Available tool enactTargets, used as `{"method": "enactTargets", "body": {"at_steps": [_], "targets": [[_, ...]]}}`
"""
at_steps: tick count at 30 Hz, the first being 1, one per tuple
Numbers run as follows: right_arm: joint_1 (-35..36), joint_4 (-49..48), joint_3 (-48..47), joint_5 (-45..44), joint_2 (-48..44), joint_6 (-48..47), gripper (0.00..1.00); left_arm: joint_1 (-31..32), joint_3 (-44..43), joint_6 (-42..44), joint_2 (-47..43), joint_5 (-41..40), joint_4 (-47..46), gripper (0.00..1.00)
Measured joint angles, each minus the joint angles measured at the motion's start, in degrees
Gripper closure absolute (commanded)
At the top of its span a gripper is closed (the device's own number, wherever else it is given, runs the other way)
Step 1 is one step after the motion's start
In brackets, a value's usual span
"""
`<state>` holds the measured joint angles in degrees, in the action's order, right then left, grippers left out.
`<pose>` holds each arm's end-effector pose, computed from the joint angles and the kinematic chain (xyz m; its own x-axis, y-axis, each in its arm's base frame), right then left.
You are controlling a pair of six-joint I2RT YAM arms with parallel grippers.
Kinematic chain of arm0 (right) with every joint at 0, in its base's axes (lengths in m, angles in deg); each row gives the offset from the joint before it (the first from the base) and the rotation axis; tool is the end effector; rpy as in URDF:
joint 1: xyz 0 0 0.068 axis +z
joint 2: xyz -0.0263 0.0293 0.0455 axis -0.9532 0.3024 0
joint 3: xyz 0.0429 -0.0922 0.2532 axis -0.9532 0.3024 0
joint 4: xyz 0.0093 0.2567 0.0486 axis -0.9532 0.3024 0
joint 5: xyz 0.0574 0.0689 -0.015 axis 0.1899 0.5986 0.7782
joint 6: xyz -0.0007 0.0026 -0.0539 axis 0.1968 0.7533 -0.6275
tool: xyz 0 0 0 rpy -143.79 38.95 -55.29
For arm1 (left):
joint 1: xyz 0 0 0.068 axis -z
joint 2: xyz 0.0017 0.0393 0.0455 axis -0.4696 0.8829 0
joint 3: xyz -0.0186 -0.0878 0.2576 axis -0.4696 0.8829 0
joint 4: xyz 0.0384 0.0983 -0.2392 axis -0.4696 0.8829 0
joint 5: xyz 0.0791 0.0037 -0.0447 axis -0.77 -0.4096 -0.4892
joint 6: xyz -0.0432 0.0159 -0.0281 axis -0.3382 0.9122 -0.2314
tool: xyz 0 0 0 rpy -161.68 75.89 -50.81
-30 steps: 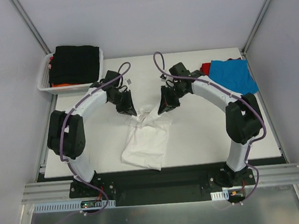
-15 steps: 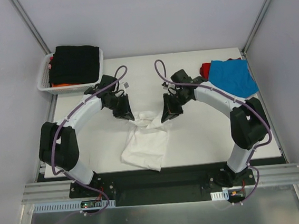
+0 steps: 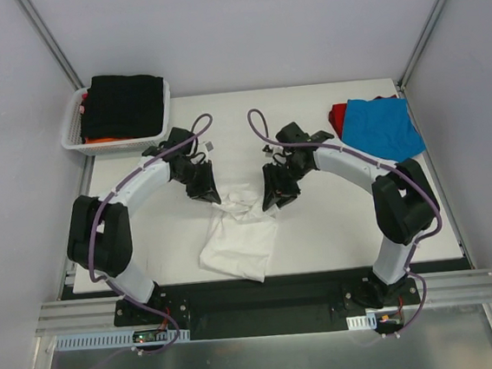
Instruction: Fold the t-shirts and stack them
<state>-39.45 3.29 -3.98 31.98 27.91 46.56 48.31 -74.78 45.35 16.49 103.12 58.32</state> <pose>0.2912 0.2127 0.2217 -0.8540 -0.4073 -0.3238 -0.5197 0.6369 0.5695 0.3082 -0.1322 0.2274 -0.9441 0.0445 -0.3268 0.2291 0.8013 -0.5527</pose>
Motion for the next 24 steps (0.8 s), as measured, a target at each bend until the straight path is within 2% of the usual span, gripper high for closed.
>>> {"method": "enactTargets", "body": {"at_steps": [1, 2, 3, 4, 6, 7, 10, 14, 17, 20, 24], "targets": [[0.07, 0.22, 0.13, -0.15, 0.00, -0.11, 0.46, 0.00, 0.15, 0.11, 0.22, 0.00, 0.00, 1.00], [0.11, 0.31, 0.42, -0.37, 0.00, -0.17, 0.16, 0.00, 0.33, 0.20, 0.52, 0.00, 0.00, 1.00], [0.11, 0.52, 0.68, -0.52, 0.00, -0.17, 0.02, 0.00, 0.39, 0.31, 1.05, -0.02, 0.00, 1.00], [0.11, 0.74, 0.96, -0.63, 0.00, 0.02, 0.00, 0.00, 0.50, 0.37, 1.42, -0.04, -0.04, 1.00], [0.11, 1.03, 2.05, -0.87, -0.13, -0.28, 0.05, -0.02, 1.07, 0.44, 2.23, -0.04, -0.17, 1.00], [0.11, 1.20, 2.71, -0.96, -0.28, -0.39, 0.15, -0.02, 1.42, 0.44, 2.54, -0.11, -0.17, 1.00], [0.11, 1.68, 5.64, -1.22, -1.90, -0.42, 0.37, -0.04, 2.82, 0.42, 2.75, -0.42, -0.31, 1.00], [0.11, 3.56, 7.69, -2.01, -5.55, -0.09, 0.41, -0.11, 5.77, 0.35, 2.64, -0.57, -0.96, 0.99], [0.11, 4.74, 6.84, -2.51, -7.48, -0.09, 0.41, -0.15, 8.50, 0.33, 1.64, -0.72, -0.74, 0.93], [0.09, 6.05, 4.11, -3.37, -8.37, -0.22, 0.41, -0.20, 9.99, 0.35, -1.07, -1.84, 0.37, 0.80], [-0.11, 6.64, 0.87, -4.00, -8.81, -0.72, 0.42, -0.87, 9.90, 0.61, -4.90, -3.69, 2.05, 0.80]]}}
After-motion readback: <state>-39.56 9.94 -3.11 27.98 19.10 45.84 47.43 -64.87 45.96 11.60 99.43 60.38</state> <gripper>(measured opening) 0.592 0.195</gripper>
